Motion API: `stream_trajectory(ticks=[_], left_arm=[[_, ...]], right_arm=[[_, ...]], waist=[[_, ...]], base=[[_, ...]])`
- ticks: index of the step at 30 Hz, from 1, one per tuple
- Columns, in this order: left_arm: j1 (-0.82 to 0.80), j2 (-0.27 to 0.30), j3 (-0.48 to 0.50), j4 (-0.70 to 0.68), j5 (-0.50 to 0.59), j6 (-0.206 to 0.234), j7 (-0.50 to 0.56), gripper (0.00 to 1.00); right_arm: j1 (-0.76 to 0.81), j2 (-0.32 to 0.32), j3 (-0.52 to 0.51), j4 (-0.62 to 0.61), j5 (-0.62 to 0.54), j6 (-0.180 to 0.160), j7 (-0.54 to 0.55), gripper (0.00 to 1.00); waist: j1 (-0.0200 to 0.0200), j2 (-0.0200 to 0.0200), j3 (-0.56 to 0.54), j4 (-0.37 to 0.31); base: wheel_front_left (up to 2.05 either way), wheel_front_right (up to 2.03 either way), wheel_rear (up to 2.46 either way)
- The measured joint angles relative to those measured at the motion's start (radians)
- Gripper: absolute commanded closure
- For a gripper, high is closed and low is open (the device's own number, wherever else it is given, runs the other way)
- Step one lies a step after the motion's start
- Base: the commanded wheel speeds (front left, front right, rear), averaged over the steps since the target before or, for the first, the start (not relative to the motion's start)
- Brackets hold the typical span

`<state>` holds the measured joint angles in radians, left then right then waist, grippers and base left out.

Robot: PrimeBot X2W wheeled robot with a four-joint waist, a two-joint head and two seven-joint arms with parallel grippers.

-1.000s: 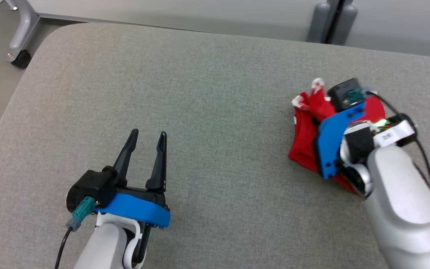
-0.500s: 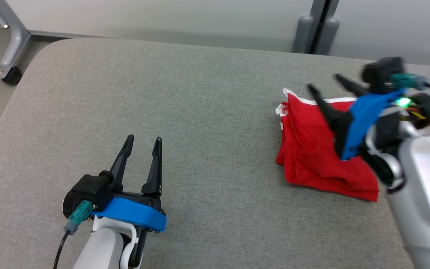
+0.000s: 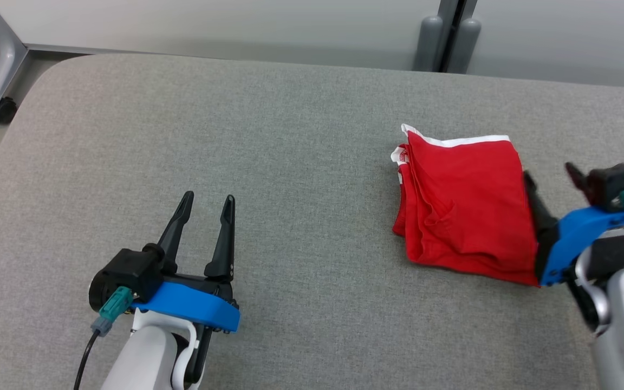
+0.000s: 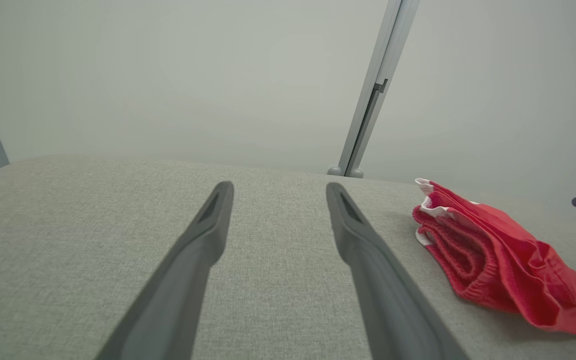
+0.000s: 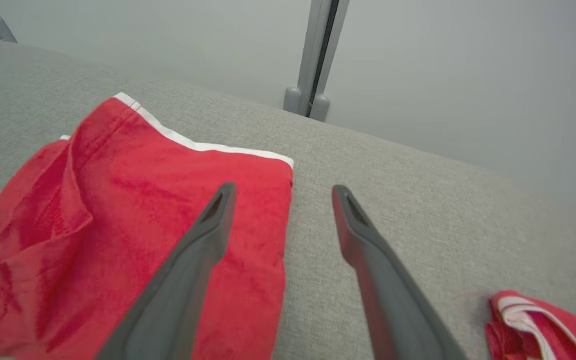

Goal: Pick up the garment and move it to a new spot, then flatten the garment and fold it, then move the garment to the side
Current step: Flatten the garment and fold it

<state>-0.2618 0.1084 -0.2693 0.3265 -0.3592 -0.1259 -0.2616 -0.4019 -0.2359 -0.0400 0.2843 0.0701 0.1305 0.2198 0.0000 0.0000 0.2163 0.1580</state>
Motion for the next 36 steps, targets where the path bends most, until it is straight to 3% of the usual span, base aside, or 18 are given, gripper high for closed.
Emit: stream_trajectory(ticks=[1, 2, 3, 4, 5, 13, 20, 22, 23, 25, 29, 36], left_arm=[[-0.005, 0.001, -0.002, 0.001, 0.0, 0.0, 0.0, 0.0], [-0.008, 0.002, -0.003, 0.001, 0.0, 0.0, 0.0, 0.0], [-0.009, 0.004, -0.004, 0.001, 0.0, 0.0, 0.0, 0.0], [-0.01, 0.005, -0.005, 0.002, 0.0, 0.0, 0.0, 0.0], [-0.012, 0.006, -0.006, 0.003, -0.001, 0.0, 0.0, 0.0], [-0.018, 0.015, -0.014, 0.016, -0.003, 0.0, 0.0, 0.0], [0.004, 0.018, -0.001, 0.024, -0.003, 0.0, 0.0, 0.0], [0.014, 0.018, 0.005, 0.024, -0.003, 0.0, 0.0, 0.0], [0.017, 0.019, 0.008, 0.024, -0.003, 0.0, 0.0, 0.0], [0.023, 0.02, 0.022, 0.023, -0.003, 0.0, 0.0, 0.0], [0.053, 0.023, 0.049, 0.021, -0.003, 0.0, 0.0, 0.0], [0.101, 0.03, 0.112, 0.007, 0.0, 0.013, 0.0, 0.0]], right_arm=[[0.0, 0.016, 0.006, 0.02, -0.018, 0.0, -0.019, 0.07], [0.0, 0.029, 0.016, 0.042, -0.036, 0.0, -0.032, 0.53], [-0.001, 0.042, 0.027, 0.068, -0.051, 0.0, -0.047, 0.68], [-0.003, 0.054, 0.04, 0.097, -0.064, 0.0, -0.058, 0.91], [-0.008, 0.068, 0.052, 0.126, -0.077, 0.0, -0.064, 1.0], [-0.061, 0.145, 0.252, 0.291, -0.076, 0.0, -0.094, 1.0], [-0.035, 0.169, 0.468, 0.253, 0.077, 0.0, -0.115, 1.0], [-0.021, 0.171, 0.507, 0.213, 0.119, 0.0, -0.117, 0.84], [-0.014, 0.17, 0.519, 0.191, 0.144, 0.0, -0.118, 0.62], [0.008, 0.164, 0.526, 0.142, 0.178, 0.0, -0.125, 0.0], [0.063, 0.151, 0.452, 0.029, 0.204, 0.0, -0.162, 0.0], [0.193, 0.161, 0.181, -0.128, 0.147, 0.0, -0.239, 0.0]], waist=[[0.0, 0.0, 0.005, 0.001], [0.0, 0.0, 0.009, 0.002], [0.0, 0.0, 0.013, 0.002], [0.0, 0.0, 0.016, 0.004], [0.0, 0.0, 0.019, 0.005], [0.0, 0.0, 0.004, 0.015], [0.0, 0.0, -0.031, -0.006], [0.0, 0.0, -0.041, -0.018], [0.0, 0.0, -0.047, -0.025], [0.0, 0.0, -0.06, -0.038], [0.0, 0.0, -0.085, -0.071], [0.0, 0.0, -0.118, -0.139]], base=[[0.0, 0.0, 0.0], [0.0, 0.0, 0.0], [0.0, 0.0, 0.0], [0.0, 0.0, 0.0], [0.0, 0.0, 0.0], [0.0, 0.0, 0.0], [0.0, 0.0, 0.0], [0.0, 0.0, 0.0], [0.0, 0.0, 0.0], [0.0, 0.0, 0.0], [0.0, 0.0, 0.0], [0.0, 0.0, 0.0]])
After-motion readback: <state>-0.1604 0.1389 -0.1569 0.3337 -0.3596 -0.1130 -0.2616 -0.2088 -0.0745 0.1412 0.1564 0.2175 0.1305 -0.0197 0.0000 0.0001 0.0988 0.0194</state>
